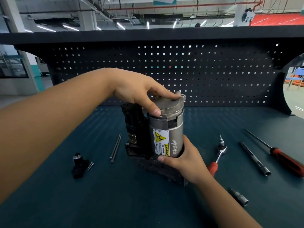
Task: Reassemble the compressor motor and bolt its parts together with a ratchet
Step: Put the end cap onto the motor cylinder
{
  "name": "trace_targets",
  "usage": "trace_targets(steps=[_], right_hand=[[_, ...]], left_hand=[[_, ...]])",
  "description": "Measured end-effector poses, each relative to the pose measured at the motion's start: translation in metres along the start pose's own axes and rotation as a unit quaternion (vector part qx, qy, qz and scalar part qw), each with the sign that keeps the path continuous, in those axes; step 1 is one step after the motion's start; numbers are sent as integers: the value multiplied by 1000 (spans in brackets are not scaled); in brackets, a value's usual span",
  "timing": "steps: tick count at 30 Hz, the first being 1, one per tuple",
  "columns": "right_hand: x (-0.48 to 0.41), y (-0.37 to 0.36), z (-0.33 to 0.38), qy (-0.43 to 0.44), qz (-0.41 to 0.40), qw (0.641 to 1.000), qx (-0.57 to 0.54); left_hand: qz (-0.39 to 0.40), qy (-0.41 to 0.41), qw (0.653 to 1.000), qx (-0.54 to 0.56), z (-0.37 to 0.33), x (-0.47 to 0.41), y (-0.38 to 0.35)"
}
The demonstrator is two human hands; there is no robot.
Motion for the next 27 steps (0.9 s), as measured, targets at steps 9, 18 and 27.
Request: trace_targets(steps=[9, 18, 27], right_hand=[[0, 0, -1, 1, 2, 1000, 6], [-1, -1, -1, 1, 6, 1000, 6], [-1, -1, -2, 4, 5, 1000, 1]], left_hand=[[-32, -5, 999, -24, -10, -2, 8], [-115, 14, 988, -100, -10, -1, -4], [-291, 3, 927, -236, -12, -6, -42]])
Point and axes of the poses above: each hand's wrist, its own x-axis away from the middle knuckle, its own y-axis out of the back of the hand, z = x × y, the point moved 6 cm from there along -x, towards the middle knuckle, and after that the axes turned 11 degrees about y, right-handed, at the moved point
